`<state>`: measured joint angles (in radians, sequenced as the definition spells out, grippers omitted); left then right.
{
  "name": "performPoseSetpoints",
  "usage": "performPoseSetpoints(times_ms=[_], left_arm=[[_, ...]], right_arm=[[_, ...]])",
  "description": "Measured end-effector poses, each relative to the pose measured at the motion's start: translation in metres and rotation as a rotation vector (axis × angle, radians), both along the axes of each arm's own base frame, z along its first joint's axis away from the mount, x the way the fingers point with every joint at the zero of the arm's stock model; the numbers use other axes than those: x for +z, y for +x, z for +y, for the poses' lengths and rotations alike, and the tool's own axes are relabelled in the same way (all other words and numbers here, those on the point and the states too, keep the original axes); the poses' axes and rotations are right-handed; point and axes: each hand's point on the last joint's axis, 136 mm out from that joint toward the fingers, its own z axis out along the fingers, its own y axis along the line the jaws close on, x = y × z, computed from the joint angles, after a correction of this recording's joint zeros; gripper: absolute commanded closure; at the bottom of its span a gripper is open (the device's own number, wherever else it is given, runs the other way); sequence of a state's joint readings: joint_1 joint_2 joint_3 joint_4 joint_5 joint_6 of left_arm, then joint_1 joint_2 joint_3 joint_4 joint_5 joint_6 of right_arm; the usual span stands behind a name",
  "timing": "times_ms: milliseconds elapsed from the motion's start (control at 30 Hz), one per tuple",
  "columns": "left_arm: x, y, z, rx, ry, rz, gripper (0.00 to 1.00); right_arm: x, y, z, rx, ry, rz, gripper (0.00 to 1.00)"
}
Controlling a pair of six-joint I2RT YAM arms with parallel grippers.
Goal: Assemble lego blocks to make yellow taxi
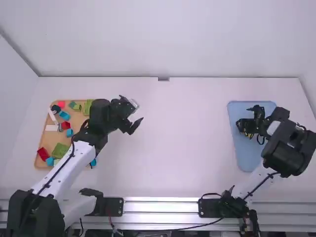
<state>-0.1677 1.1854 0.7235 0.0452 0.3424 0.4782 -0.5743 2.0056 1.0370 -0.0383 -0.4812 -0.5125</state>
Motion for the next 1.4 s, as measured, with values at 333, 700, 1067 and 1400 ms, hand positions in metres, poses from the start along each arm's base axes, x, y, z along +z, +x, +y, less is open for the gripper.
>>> performPoseSetpoints(times_ms=[333, 700, 1067, 1400], left_arm=[[0.012, 0.019, 0.024, 0.274, -0.167, 0.032, 0.01], [0.017, -0.005, 0.004, 0.243, -0.143, 0.056, 0.01], [0.048, -0.018, 0.056, 0.418, -0.191, -0.062, 0.15], [0.011, -0.049, 0.117, 0.66, -0.271, -0.044, 0.35]], right_arm=[[0.088, -0.01, 0.021, -0.062, -0.193, 0.013, 0.02], [0.214, -0.027, 0.176, 0.278, -0.296, -0.248, 0.02], [0.234, -0.037, 0.175, 0.198, -0.337, -0.362, 0.16], [0.253, -0.055, 0.163, 0.016, -0.281, -0.526, 0.35]])
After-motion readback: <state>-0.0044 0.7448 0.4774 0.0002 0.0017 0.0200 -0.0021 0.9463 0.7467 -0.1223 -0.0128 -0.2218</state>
